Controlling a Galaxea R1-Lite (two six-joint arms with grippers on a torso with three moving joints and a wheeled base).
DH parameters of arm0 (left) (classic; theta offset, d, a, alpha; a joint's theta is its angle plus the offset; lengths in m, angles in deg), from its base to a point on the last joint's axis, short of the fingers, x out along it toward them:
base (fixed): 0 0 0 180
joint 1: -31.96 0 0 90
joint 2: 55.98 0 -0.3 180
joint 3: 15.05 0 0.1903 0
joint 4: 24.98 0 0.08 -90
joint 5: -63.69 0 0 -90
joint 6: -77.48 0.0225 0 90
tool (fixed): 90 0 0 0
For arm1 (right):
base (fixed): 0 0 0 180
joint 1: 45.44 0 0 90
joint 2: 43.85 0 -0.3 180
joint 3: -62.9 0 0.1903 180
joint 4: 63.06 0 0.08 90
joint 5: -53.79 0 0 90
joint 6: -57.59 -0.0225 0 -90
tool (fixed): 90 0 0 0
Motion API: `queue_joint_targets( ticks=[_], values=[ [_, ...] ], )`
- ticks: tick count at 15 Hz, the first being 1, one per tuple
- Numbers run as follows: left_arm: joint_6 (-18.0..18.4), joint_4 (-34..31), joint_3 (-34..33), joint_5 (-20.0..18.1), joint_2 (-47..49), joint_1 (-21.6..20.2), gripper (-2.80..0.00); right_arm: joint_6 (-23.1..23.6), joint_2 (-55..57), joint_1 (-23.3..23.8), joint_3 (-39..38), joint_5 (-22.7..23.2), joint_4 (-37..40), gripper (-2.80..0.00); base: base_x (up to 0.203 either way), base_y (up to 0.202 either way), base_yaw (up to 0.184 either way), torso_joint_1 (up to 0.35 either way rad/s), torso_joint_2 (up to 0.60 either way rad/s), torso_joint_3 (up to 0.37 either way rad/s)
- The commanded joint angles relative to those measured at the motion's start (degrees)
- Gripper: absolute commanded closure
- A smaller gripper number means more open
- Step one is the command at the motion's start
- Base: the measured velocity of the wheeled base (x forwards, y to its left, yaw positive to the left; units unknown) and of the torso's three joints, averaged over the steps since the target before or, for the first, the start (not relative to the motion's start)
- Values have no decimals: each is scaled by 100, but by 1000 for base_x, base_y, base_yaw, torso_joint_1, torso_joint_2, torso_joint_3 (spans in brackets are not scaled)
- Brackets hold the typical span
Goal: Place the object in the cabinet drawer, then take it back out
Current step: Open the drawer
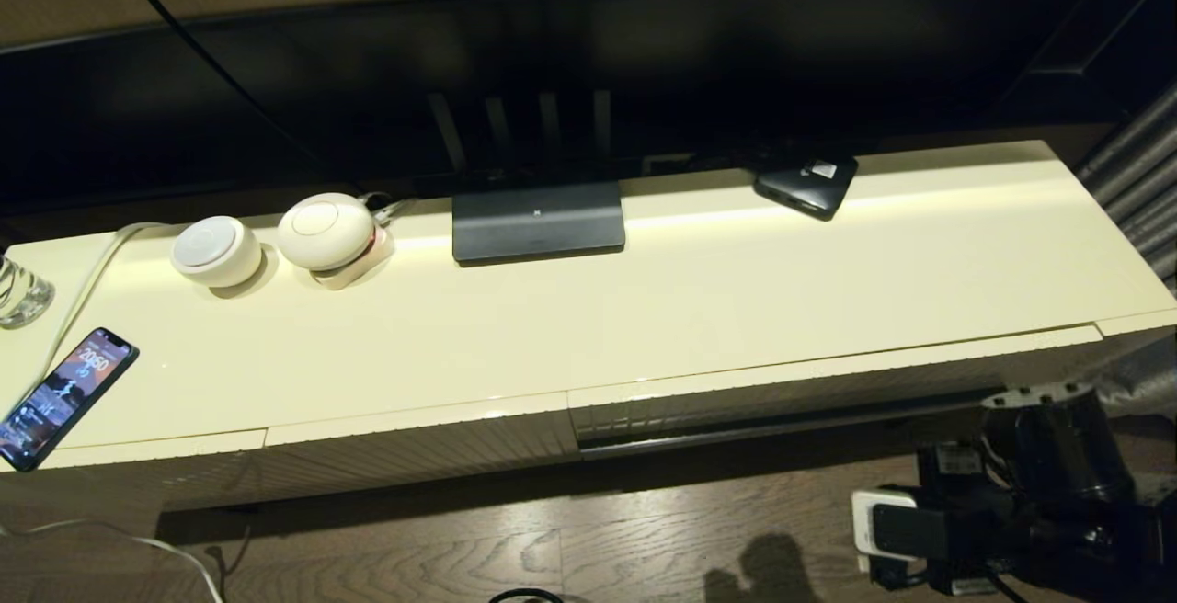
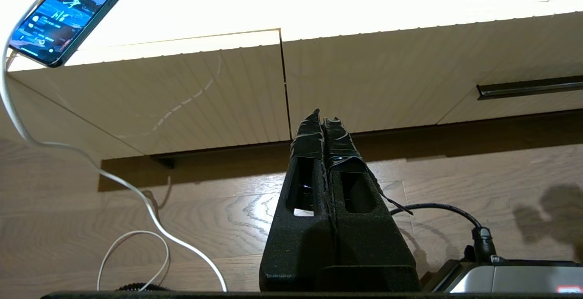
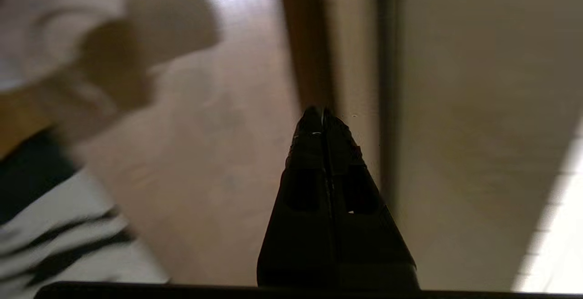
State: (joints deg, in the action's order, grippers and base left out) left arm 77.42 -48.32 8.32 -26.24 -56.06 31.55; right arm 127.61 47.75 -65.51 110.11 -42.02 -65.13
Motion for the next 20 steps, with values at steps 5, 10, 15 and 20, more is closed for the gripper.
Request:
queue_joint_targets(
  ticks=[5, 10, 15, 20],
  values=[
    [-3, -2, -18, 1, 7, -2, 0, 65, -1629, -95, -550, 100, 1947, 0, 0, 0, 0, 0, 0, 0],
    [-3, 6, -18, 1, 7, -2, 0, 292, -1732, -94, -871, 152, 1586, -280, 0, 0, 0, 0, 0, 0],
    [-3, -2, -18, 1, 7, -2, 0, 276, -1396, -86, -842, 394, 1548, -280, 0, 0, 0, 0, 0, 0],
    [-3, -2, -18, 1, 7, -2, 0, 347, -668, -77, -605, 657, 1405, -280, 0, 0, 0, 0, 0, 0]
  ],
)
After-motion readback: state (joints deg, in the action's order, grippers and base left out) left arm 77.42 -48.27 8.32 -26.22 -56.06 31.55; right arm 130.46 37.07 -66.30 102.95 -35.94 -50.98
